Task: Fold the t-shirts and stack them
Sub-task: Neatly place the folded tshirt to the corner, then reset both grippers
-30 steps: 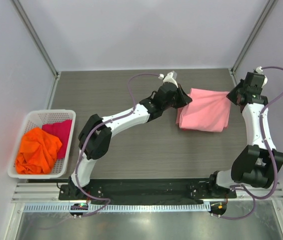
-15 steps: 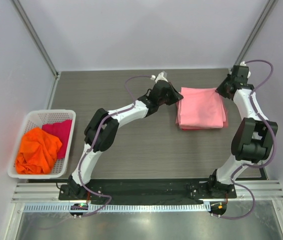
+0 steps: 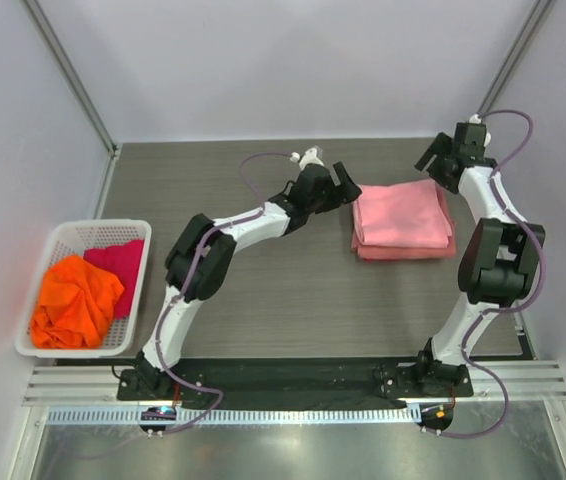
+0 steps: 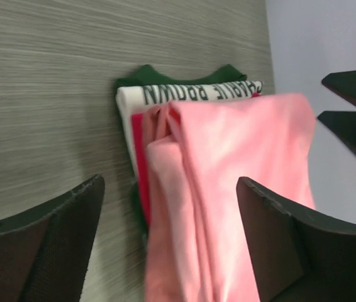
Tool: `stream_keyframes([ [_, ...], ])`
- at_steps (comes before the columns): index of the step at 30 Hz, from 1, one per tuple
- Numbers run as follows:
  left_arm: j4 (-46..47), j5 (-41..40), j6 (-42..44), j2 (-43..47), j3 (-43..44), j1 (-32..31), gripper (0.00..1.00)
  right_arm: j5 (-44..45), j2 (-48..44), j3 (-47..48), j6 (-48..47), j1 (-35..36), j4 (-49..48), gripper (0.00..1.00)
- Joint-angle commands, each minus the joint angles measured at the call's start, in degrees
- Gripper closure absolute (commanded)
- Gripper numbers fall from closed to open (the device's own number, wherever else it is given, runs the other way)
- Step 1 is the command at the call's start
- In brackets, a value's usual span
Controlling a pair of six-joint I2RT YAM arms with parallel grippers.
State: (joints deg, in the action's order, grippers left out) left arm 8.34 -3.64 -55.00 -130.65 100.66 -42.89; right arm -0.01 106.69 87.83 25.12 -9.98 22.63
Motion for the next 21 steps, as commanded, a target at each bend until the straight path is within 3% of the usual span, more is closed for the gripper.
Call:
stream_keyframes([
  [1,-1.39,-5.93,7.27,14.96,-7.8,0.53,0.11,5.45,-13.32,-2.64,-3.49,5.39,-0.49,0.2],
  [4,-5.06,-9.27,10.61,24.19,-15.99,0.62,0.01,10.55,-20.0,-7.39,-4.9,9.61,1.27,0.2],
  [6,-8.06,-12.09,12.9,30.35,-18.73,0.71,0.0,10.65,-22.92,-10.21,-5.26,12.15,1.36,0.21],
  [9,-12.9,-12.36,14.74,37.99,-24.88,1.58,0.0,5.65,-28.37,-16.1,-5.08,15.33,0.66,0.28],
  [13,-19.3,-15.42,15.8,48.1,-33.67,2.55,0.0,1.86,-35.05,-25.66,-5.09,22.53,-2.14,0.29],
  [15,-20.46,-17.36,15.98,54.75,-41.11,2.55,0.0,1.86,-39.87,-29.72,-4.3,27.61,-5.31,0.23],
  [19,-20.73,-22.62,16.59,67.23,-56.07,2.64,0.01,6.41,-48.06,-45.24,-3.94,35.54,-12.16,0.03],
  [21,-21.25,-24.3,17.03,72.18,-63.78,2.64,0.0,7.74,-50.35,-50.28,-3.77,38.09,-16.38,0.0],
])
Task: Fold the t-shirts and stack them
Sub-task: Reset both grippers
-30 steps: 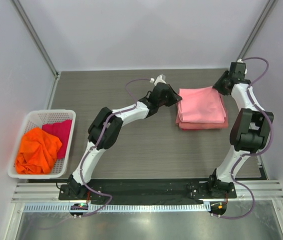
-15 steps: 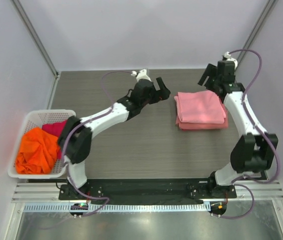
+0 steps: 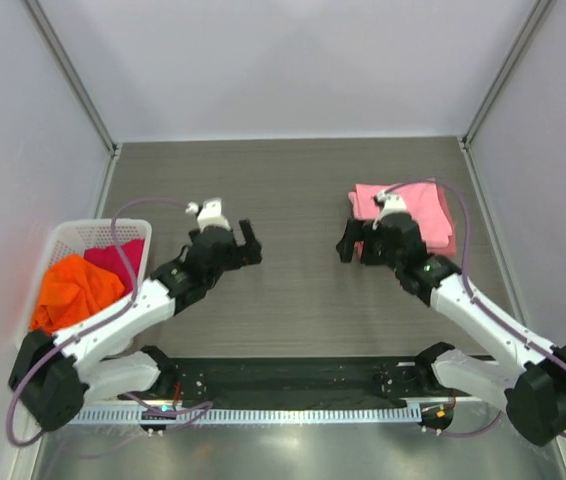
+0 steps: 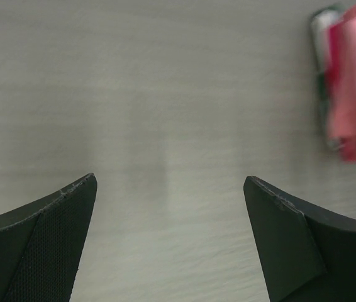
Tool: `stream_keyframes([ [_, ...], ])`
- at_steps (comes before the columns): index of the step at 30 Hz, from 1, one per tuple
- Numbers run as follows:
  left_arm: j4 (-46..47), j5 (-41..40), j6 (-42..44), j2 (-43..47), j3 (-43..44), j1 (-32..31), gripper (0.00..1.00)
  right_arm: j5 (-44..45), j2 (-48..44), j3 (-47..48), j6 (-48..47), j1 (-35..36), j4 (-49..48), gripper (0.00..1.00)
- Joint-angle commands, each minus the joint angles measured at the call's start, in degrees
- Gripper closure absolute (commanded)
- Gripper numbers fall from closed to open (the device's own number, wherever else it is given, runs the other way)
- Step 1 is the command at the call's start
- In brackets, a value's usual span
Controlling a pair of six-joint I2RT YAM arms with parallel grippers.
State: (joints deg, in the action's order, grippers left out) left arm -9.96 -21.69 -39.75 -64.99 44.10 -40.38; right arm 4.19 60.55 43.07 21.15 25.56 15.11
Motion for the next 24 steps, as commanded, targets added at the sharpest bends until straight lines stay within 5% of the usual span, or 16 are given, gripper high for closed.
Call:
stream_keyframes([
  [1,-3.14,-6.95,1.95,12.29,-9.27,0.13,0.0,3.64,-4.91,-9.19,0.12,4.74,-10.0,0.0],
  [12,-3.93,-0.89,6.26,44.76,-26.86,0.21,0.0,9.79,-10.19,-21.62,5.22,7.31,-19.24,0.0],
  [24,-3.75,-1.33,4.33,47.86,-29.51,0.21,0.0,12.25,-16.61,-24.0,6.28,7.31,-18.28,0.0],
])
